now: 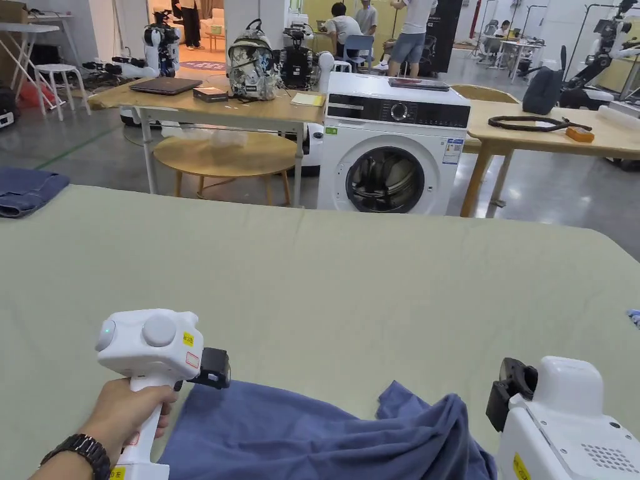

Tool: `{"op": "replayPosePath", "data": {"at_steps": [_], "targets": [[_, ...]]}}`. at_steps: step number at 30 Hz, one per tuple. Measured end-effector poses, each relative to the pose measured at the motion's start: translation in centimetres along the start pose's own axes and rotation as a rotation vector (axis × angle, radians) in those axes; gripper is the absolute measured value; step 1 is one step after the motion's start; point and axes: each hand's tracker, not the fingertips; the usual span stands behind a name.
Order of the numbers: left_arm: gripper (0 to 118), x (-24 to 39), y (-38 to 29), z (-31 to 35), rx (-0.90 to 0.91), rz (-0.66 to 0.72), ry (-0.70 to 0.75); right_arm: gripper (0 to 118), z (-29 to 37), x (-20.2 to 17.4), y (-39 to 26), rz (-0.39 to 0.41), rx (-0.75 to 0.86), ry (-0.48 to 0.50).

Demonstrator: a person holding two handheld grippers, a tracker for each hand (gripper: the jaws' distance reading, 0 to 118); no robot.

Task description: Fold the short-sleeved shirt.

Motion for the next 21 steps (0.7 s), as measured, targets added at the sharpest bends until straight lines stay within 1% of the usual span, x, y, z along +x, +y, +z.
{"op": "replayPosePath", "data": {"at_steps": [2, 4, 5, 6, 8, 9, 10, 11, 13, 14, 15, 17, 19, 21], "targets": [[77, 0.3, 0.1, -1.9, -0.035, -0.001, 0.064, 0, -0.3, 0.7, -0.3, -0.004, -0.012, -0.016], [76, 0.8, -0.2, -2.8, -0.073, -0.055, 0.096, 0, -0.6, 1.4, -0.6, -0.003, -0.029, -0.033], [74, 1.7, -0.5, -2.6, -0.035, -0.11, 0.129, 0, -0.7, 1.6, -0.8, -0.002, -0.034, -0.039], [69, 2.8, -0.8, -2.3, -0.015, -0.152, 0.168, 0, -0.9, 1.9, -0.9, -0.002, -0.043, -0.046], [36, 3.4, -1.0, -2.1, 0.033, -0.218, 0.182, 0, -1.2, 2.4, -1.3, -0.01, -0.058, -0.053], [17, 4.0, -1.3, -1.9, 0.043, -0.253, 0.162, 0, -1.3, 2.6, -1.4, -0.015, -0.066, -0.055], [0, 4.5, -1.5, -1.8, 0.029, -0.274, 0.135, 0, -1.4, 2.7, -1.6, -0.019, -0.075, -0.056], [0, 3.6, -0.9, -2.8, 0.013, -0.287, 0.107, 0, -1.6, 2.9, -1.7, -0.024, -0.084, -0.054], [0, 3.6, -1.3, -2.2, 0.031, -0.288, 0.126, 0, -2.1, 3.5, -1.8, -0.038, -0.12, -0.047], [0, 3.3, -1.4, -1.7, 0.043, -0.28, 0.093, 0, -2.3, 3.7, -1.8, -0.041, -0.134, -0.045], [0, 3.7, -2.3, -0.2, 0.082, -0.261, 0.063, 0, -2.7, 4.2, -1.7, -0.048, -0.162, -0.038], [0, 3.4, -3.2, 1.8, 0.138, -0.244, 0.079, 0, -3.7, 5.1, -1.5, -0.064, -0.223, 0.005], [0, 3.2, -4.4, 4.1, 0.184, -0.231, 0.05, 0, -5.3, 5.7, -1.5, -0.061, -0.313, 0.025], [0, 2.6, -5.9, 6.4, 0.222, -0.215, 0.061, 0, -7.3, 6.3, -1.9, -0.059, -0.403, 0.055]]}}
